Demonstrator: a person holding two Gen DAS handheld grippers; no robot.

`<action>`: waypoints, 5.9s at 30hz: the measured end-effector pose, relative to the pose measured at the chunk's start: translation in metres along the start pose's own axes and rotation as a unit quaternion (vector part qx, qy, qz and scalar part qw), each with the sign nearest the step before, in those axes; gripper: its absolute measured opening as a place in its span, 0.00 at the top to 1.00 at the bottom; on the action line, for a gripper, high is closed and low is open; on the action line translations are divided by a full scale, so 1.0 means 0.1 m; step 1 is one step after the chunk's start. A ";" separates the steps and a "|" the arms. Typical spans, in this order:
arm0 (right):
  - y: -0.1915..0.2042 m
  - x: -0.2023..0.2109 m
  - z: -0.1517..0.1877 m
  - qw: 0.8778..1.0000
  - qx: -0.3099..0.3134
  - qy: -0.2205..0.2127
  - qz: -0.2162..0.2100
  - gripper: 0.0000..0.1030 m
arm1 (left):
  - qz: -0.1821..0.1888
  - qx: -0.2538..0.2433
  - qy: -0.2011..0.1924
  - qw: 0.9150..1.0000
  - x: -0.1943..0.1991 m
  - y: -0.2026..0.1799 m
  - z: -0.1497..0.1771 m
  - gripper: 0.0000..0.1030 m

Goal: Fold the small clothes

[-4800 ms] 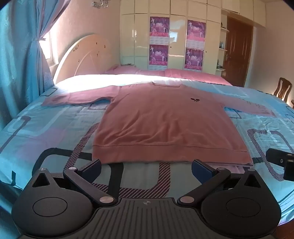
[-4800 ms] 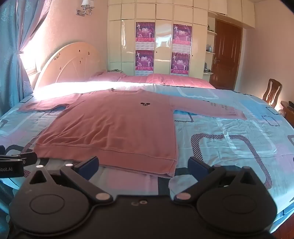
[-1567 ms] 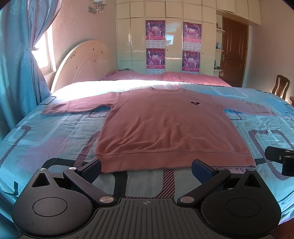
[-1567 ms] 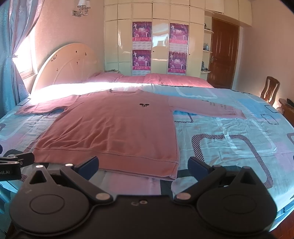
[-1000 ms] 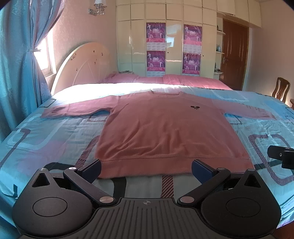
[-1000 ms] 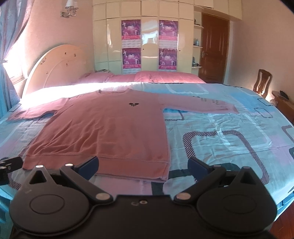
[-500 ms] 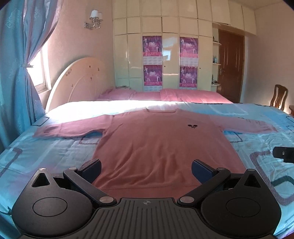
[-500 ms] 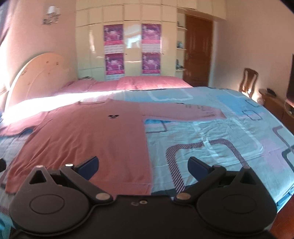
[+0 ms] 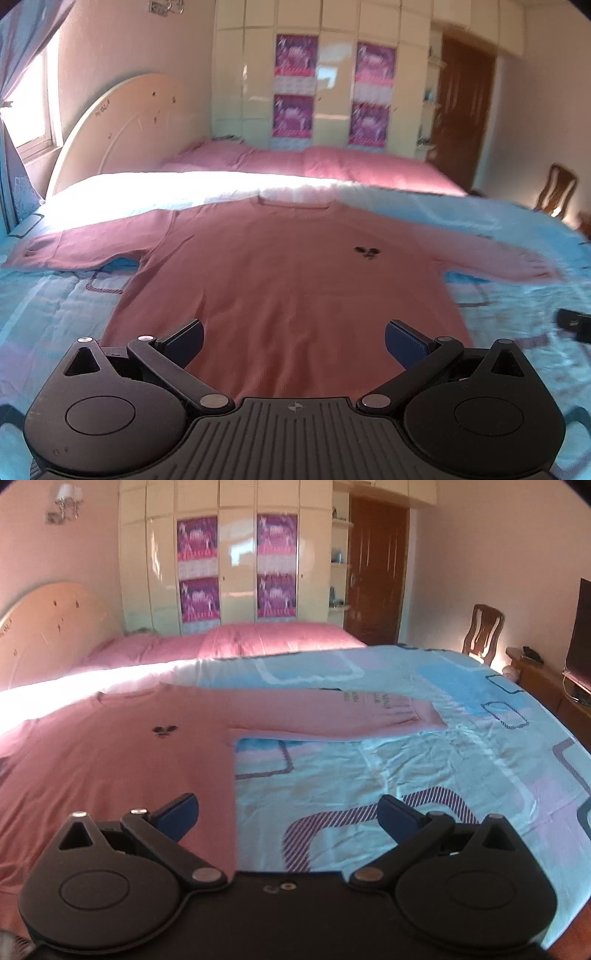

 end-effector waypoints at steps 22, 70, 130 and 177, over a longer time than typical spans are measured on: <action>-1.71 -2.21 -0.52 0.984 -0.152 0.045 0.086 0.66 | -0.036 -0.049 0.058 0.996 -1.82 -0.78 -0.42 0.00; 2.73 -2.45 -0.80 0.973 0.150 -0.028 -0.171 0.92 | 0.019 0.052 0.077 0.996 -2.79 1.38 -0.74 0.00; 0.94 -2.46 -0.74 0.992 -0.114 0.013 -0.048 0.87 | 0.076 0.049 0.020 0.996 -3.55 1.16 -0.95 0.30; 1.18 -2.21 -0.39 0.995 0.024 0.056 -0.083 0.90 | 0.107 -0.069 0.035 0.991 -3.07 0.44 -0.46 0.53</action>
Point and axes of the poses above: each gripper's, at about its wrist camera, not at the fingertips, and x roughly against the way its jaws point, y to its left, z to its underside, the point moved 2 cm from there along -x, roughly the way its jaws point, and after that the axes turned 1 degree about -y, right-handed, at the moved point
